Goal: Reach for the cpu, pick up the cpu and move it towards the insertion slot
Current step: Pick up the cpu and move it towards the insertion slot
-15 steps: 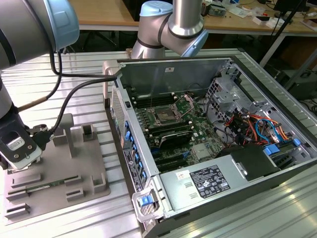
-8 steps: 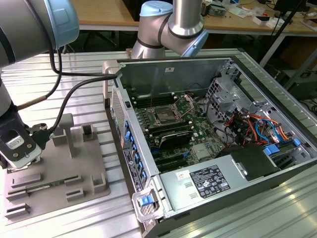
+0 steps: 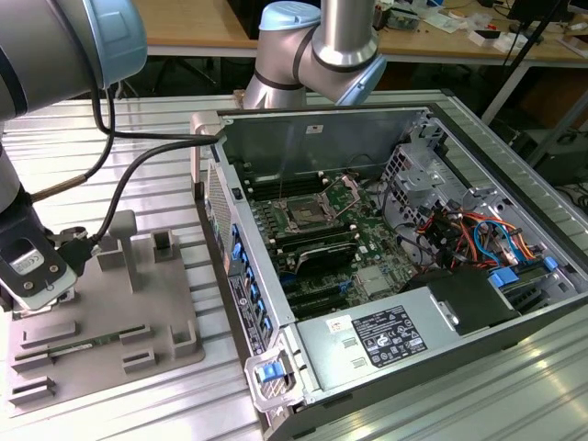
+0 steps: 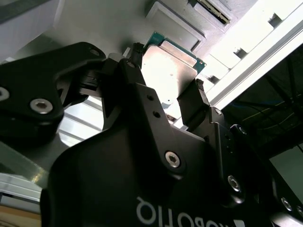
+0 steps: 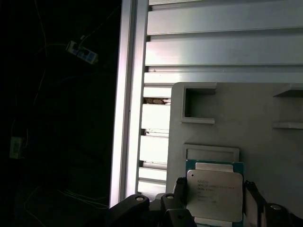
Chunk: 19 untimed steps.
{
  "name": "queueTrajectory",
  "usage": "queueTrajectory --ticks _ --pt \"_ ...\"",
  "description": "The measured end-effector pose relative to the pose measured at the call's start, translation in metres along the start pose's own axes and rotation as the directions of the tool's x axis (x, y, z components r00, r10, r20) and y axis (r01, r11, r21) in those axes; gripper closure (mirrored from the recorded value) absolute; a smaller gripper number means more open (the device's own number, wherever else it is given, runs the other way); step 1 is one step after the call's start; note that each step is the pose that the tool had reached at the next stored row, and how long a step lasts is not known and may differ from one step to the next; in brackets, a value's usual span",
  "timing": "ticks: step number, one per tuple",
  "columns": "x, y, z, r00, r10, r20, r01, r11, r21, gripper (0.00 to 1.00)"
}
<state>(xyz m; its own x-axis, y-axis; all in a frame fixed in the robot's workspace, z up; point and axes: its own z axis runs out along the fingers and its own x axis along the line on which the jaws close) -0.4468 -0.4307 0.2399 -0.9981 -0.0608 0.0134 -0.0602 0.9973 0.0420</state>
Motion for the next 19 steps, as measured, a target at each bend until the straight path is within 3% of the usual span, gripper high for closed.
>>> queueTrajectory --ticks 19 --pt "-0.0015 0.0001 -0.0047 1.0000 0.001 0.0000 -0.001 1.0000 0.0000 0.45"
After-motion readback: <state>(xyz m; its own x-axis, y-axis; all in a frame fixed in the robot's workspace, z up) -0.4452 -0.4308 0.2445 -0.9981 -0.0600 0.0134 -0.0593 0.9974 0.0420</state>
